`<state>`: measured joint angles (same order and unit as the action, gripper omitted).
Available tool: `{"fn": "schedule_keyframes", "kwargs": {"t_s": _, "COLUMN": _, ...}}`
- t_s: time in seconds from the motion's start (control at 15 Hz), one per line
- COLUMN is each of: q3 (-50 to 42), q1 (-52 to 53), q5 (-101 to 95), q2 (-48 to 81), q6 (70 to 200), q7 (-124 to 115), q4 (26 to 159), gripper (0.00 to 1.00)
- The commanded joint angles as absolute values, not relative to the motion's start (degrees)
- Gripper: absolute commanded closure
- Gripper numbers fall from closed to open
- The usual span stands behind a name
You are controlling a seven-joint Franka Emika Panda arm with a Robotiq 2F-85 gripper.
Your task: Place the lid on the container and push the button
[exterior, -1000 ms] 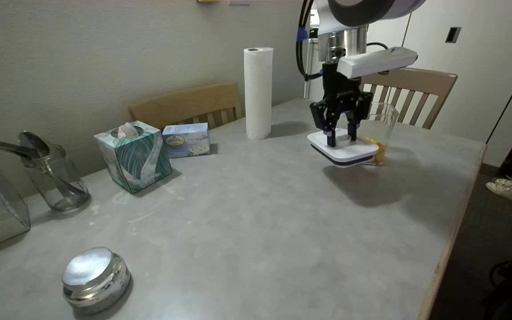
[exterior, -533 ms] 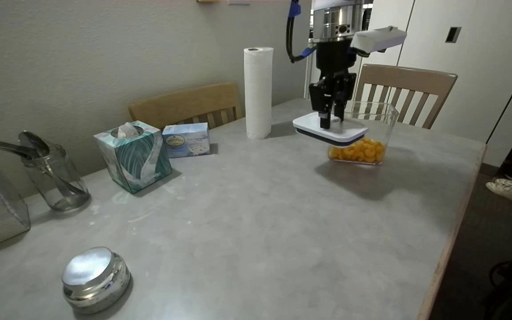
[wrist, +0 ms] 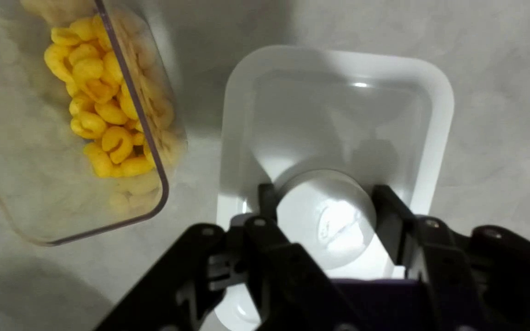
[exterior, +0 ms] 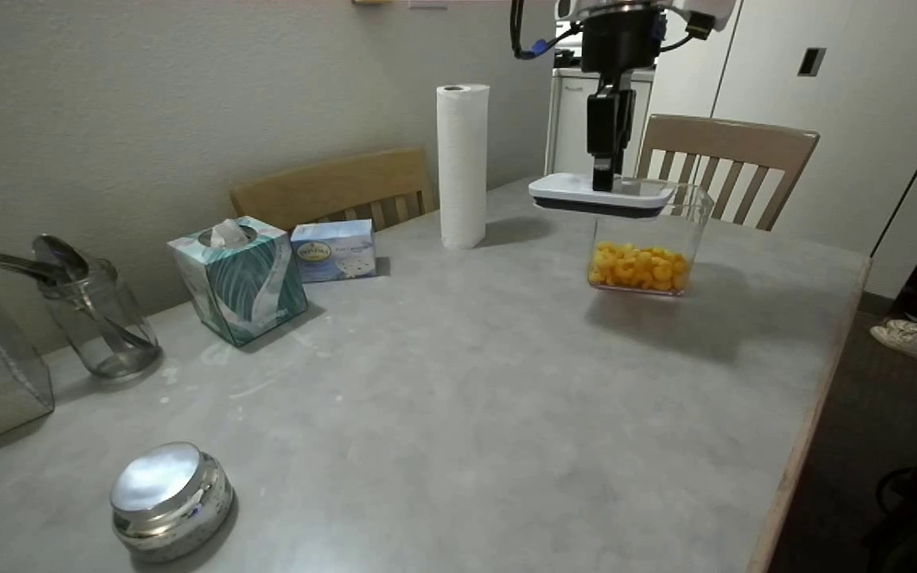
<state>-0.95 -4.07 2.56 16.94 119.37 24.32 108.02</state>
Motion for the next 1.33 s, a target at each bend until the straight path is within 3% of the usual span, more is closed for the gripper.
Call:
{"fn": "schedule_keyframes", "kwargs": {"t_s": 0.0, "q3": -0.33, "q1": -4.58, "q5": 2.37, "q2": 16.91, "q6": 119.15, "q7": 24.27, "q4": 107.93, "gripper": 0.46}}
{"fn": "schedule_keyframes", "kwargs": {"t_s": 0.07, "q3": -0.28, "q1": -4.57, "q5": 2.37, "q2": 16.92, "q6": 119.12, "q7": 24.29, "q4": 107.93, "gripper": 0.71}}
{"fn": "schedule_keyframes", "kwargs": {"t_s": 0.67, "q3": -0.12, "q1": -5.79, "q5": -2.62, "q2": 15.23, "q6": 118.24, "q7": 40.9, "q4": 107.72, "gripper": 0.71}}
{"fn": "schedule_keyframes", "kwargs": {"t_s": 1.27, "q3": -3.95, "q1": -7.95, "q5": -6.34, "q2": 10.85, "q6": 119.86, "q7": 42.53, "q4": 110.27, "gripper": 0.71}}
